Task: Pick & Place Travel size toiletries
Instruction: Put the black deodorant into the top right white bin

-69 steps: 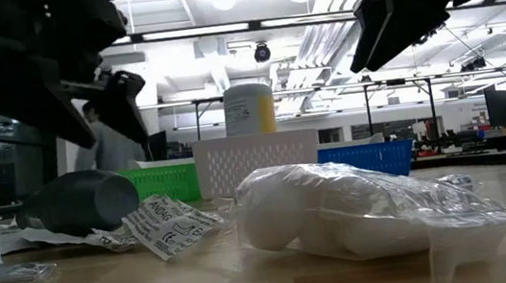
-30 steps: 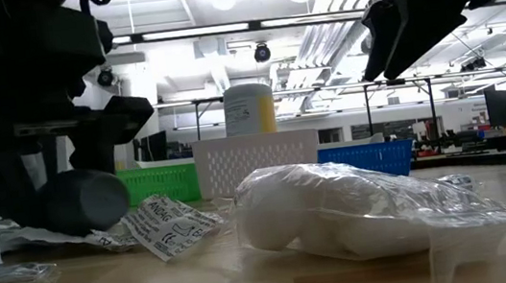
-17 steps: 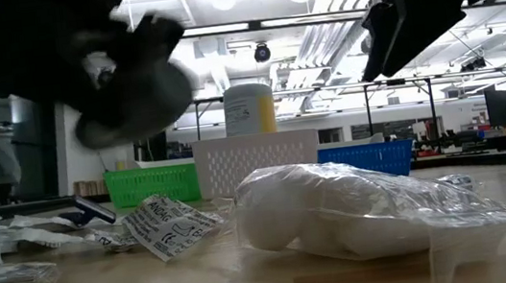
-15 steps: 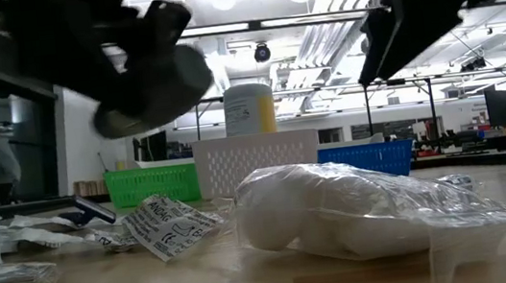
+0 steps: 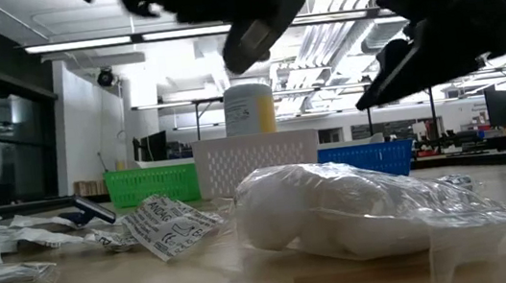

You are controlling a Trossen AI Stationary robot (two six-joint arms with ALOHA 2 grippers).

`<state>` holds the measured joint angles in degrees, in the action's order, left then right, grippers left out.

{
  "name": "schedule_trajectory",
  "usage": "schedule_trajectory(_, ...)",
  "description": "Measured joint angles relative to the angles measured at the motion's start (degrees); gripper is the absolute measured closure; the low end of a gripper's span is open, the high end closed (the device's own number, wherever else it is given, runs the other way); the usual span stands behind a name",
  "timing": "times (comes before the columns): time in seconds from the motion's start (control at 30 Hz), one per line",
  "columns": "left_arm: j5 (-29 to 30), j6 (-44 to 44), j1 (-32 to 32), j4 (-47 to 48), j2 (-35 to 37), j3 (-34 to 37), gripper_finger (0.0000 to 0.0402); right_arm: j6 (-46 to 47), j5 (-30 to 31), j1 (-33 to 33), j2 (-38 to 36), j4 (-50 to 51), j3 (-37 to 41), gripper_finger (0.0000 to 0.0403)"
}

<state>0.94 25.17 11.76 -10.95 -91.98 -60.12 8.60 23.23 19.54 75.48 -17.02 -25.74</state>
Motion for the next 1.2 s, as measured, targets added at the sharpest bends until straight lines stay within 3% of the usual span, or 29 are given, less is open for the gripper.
schedule_trajectory(0.3, -10.1, -0.1, -4.8, -19.4, 0.0, -0.1, 0.0204, -11.6, 4.0, -0.5, 0.0, -19.3, 0.5, 0.0106)
schedule_trajectory(0.6, -10.9, 0.0, -5.4, -26.6, 0.0, -0.1, 0.0204, -22.2, 3.6, -0.9, 0.0, -36.7, 0.4, 0.0106)
schedule_trajectory(0.97, -10.8, 0.1, -5.4, -31.8, 0.0, -0.1, 0.0204, -24.8, -7.8, -4.6, 0.0, -45.0, 0.4, 0.0106)
schedule_trajectory(1.2, -10.8, 0.1, -5.4, -32.3, 0.0, -0.1, 0.0204, -25.1, -13.5, -6.3, 5.3, -45.4, -4.3, 0.0106)
